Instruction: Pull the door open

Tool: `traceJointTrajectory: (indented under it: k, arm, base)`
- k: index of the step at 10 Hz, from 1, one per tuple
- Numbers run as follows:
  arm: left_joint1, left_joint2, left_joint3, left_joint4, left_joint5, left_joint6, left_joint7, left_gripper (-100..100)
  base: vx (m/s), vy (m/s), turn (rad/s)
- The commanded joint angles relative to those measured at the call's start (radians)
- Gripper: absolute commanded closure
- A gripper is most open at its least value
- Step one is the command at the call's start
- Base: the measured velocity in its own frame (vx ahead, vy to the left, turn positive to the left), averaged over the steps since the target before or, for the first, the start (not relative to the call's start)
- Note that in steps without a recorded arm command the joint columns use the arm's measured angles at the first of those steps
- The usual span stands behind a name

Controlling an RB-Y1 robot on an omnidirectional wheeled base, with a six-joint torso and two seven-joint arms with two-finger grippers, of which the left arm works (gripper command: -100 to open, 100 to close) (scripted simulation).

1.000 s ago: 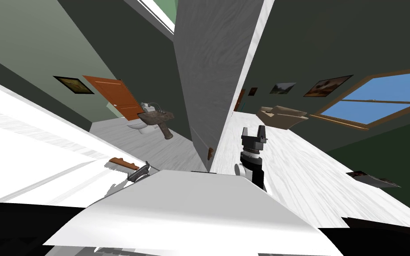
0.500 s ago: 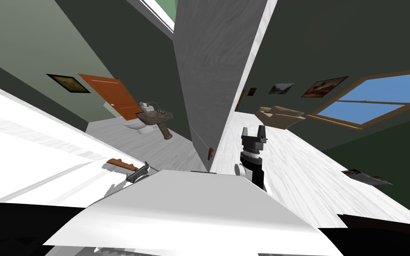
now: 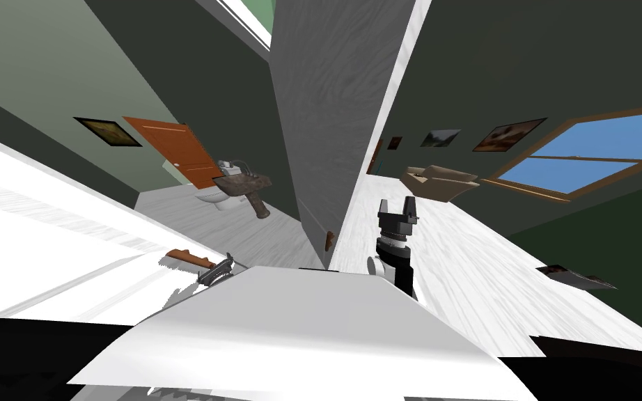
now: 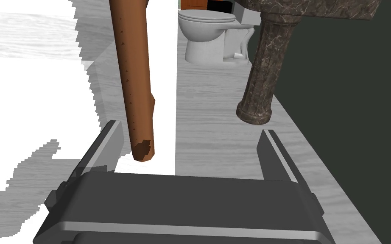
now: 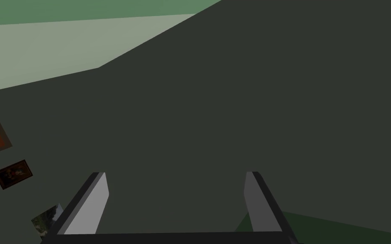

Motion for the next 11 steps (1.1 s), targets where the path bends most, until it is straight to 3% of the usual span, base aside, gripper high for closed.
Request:
traceJointTrajectory:
  k: [1,5,6,8,9,10,11]
  arm:
    - [-0.005,-0.005,0.031,0.005,-0.036,0.011,0.013,-100]
    - [-0.025,-0.021,0.137,0.031,-0.155,0.046,0.058,-100]
    - [-0.025,-0.021,0.137,0.031,-0.170,0.046,0.058,-100]
    - [-0.038,-0.031,0.201,0.046,-0.236,0.066,0.086,-100]
    - [-0.038,-0.031,0.201,0.046,-0.255,0.066,0.086,-100]
    - [-0.045,-0.036,0.234,0.054,-0.291,0.077,0.100,-100]
    - [-0.045,-0.036,0.234,0.054,-0.299,0.077,0.100,-100]
  base:
    - [0.001,0.011,-0.024]
    - [-0.004,0.017,-0.021]
    - [-0.013,0.018,-0.003]
    - [-0.019,0.033,-0.014]
    - [-0.008,0.017,-0.014]
    - [-0.006,0.011,-0.006]
    - [-0.015,0.026,-0.012]
